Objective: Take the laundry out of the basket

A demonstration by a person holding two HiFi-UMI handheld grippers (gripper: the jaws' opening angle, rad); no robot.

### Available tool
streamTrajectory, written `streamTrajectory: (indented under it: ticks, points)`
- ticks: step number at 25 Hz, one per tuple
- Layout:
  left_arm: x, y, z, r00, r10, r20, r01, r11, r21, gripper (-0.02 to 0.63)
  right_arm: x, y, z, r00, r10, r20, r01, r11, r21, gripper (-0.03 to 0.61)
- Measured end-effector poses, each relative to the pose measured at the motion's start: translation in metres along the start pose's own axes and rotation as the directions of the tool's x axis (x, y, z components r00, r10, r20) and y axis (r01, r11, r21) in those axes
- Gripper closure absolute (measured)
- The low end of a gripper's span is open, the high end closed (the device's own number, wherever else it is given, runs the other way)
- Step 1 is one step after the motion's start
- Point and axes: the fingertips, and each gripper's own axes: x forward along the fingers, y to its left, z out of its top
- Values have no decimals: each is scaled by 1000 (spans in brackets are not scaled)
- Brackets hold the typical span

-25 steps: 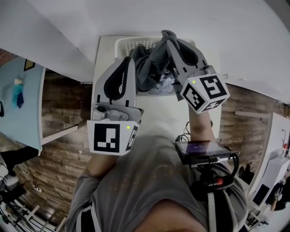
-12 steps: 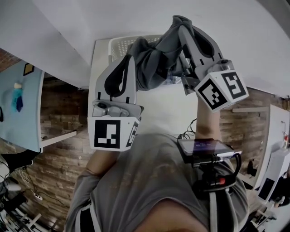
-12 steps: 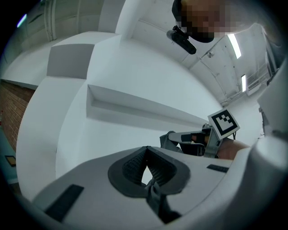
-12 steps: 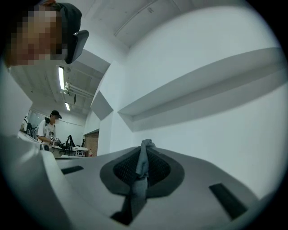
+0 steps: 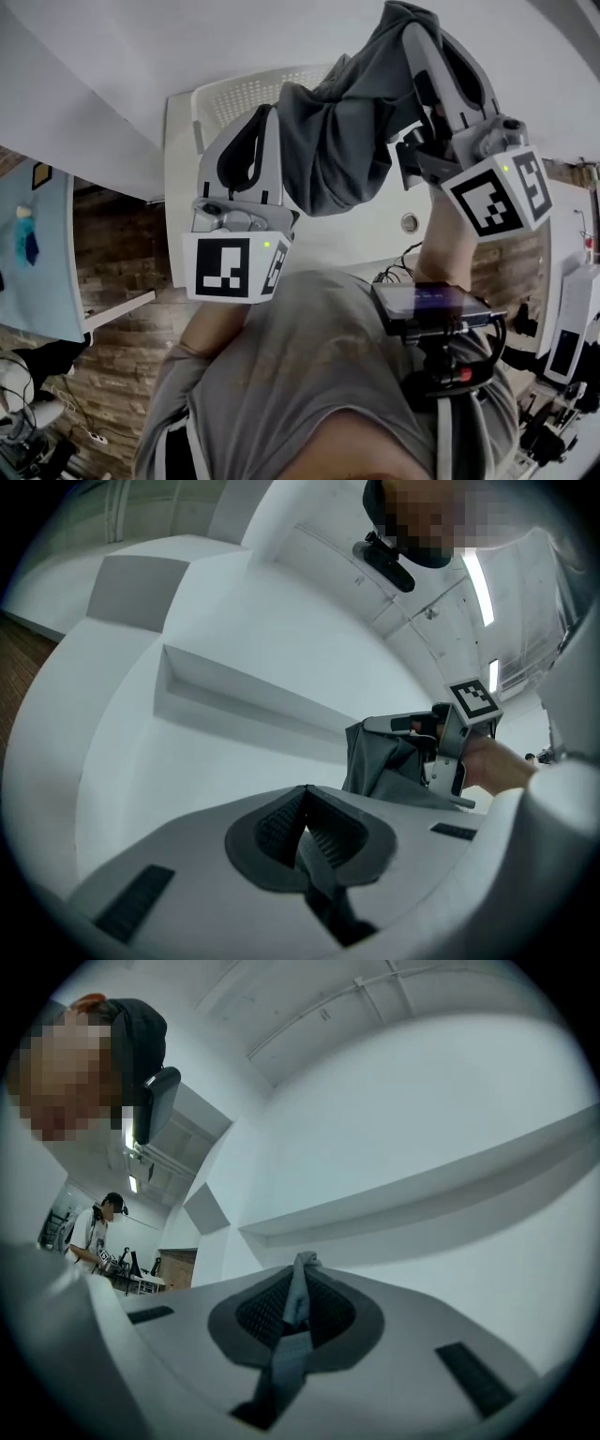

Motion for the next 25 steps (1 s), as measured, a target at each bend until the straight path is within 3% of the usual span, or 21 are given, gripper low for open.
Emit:
streamTrajectory:
  ticks: [3, 6, 11, 17, 25]
  points:
    - [7, -29, 14, 998, -53, 18, 54, 998, -16, 606, -32, -7, 43, 998, -37, 46, 39, 999, -38, 557]
    - [18, -45, 13, 995, -100, 27, 100, 995, -27, 606, -55, -18, 62, 995, -75, 72, 80, 995, -61, 557]
    - [36, -65, -4, 984, -175, 26, 176, 983, -56, 606, -85, -40, 65, 984, -156, 84, 163, 983, -83, 557]
    - [56, -101, -16, 956, -291, 20, 292, 952, -90, 606, -124, -63, 71, 957, -275, 90, 284, 952, -114, 557]
    - [74, -121, -29, 931, -366, -5, 364, 925, -108, 606, -146, -80, 59, 937, -342, 76, 349, 929, -126, 557]
